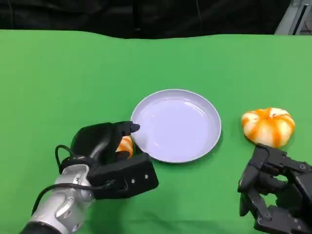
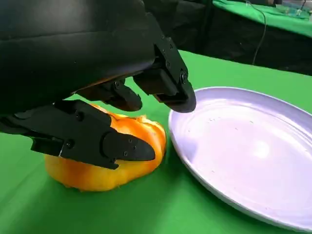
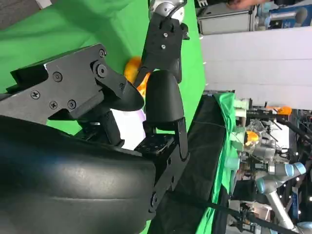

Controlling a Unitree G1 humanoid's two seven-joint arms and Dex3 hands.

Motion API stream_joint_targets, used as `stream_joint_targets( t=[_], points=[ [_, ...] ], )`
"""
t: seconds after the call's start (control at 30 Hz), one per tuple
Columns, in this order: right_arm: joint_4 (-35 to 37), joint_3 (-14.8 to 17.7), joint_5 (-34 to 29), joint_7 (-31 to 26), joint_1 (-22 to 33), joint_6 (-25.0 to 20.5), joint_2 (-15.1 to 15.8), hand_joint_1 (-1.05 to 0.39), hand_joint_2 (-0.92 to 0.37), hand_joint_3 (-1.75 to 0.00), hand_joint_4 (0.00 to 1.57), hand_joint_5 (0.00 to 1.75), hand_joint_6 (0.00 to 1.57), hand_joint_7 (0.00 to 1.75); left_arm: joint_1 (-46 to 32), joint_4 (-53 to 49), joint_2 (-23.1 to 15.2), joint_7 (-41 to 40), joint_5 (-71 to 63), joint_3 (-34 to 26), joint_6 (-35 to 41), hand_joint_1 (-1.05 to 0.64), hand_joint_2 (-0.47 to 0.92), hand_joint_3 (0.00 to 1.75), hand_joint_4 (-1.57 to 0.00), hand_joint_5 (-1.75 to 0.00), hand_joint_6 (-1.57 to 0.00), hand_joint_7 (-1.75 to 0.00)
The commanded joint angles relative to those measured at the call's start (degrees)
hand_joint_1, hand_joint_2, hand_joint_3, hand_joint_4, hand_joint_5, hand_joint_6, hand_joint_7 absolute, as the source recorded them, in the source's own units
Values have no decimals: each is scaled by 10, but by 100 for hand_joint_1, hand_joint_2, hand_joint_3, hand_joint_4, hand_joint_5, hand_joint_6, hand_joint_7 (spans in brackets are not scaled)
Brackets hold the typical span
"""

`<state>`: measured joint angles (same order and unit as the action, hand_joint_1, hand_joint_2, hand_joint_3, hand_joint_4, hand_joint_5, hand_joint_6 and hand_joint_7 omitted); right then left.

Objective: Grasp the bread from the table and place it into the plate.

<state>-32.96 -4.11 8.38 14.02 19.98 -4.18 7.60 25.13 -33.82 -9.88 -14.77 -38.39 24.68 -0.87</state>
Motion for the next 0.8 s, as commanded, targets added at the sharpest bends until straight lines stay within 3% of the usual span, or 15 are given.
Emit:
stream_joint_targets(
  t=[0.03,0.07,0.1,0.17,0.2,0.23,0.27,0.33,0.4,0.8],
  points=[
    [-13,4,0,-3,4,-7,7,-7,-71,-98,75,175,63,156,0,-21,-15,-42,-29,3,21,-2,89,8,-116,-18,-109,-8],
    [-14,4,-1,-3,4,-9,8,-7,-71,-98,75,175,63,156,1,-24,-15,-56,-36,5,22,-3,90,5,-125,-18,-116,-7],
    [-15,4,-1,-3,4,-11,8,-7,-71,-98,75,175,63,156,1,-26,-15,-64,-40,6,20,-2,91,4,-132,-34,-125,-6],
    [-17,4,-1,-4,3,-13,8,-7,-71,-98,74,175,63,156,1,-33,-14,-86,-45,6,15,-2,92,3,-123,-67,-131,-3],
    [-17,4,-2,-4,3,-12,7,-7,-71,-98,75,175,63,157,1,-37,-13,-97,-46,6,12,1,89,13,-97,-131,-108,-67],
    [-17,3,-3,-5,4,-12,7,-7,-71,-98,75,175,63,157,1,-40,-12,-105,-48,6,10,2,89,18,-88,-152,-82,-119],
    [-17,3,-3,-5,4,-12,7,-7,-71,-98,75,175,63,157,2,-43,-12,-110,-49,6,8,2,88,22,-82,-165,-65,-152],
    [-20,3,2,-4,4,-17,6,-7,-71,-99,75,175,63,157,1,-40,-9,-104,-47,4,17,1,87,23,-77,-172,-56,-169],
    [-21,3,3,-5,4,-18,5,-7,-71,-99,75,175,63,157,0,-37,-9,-99,-44,3,18,-1,86,23,-75,-174,-52,-173],
    [-22,2,-4,-7,4,-15,6,-6,-70,-99,74,175,63,157,-2,-34,-10,-101,-41,1,17,-2,86,23,-72,-175,-48,-175]
  ],
)
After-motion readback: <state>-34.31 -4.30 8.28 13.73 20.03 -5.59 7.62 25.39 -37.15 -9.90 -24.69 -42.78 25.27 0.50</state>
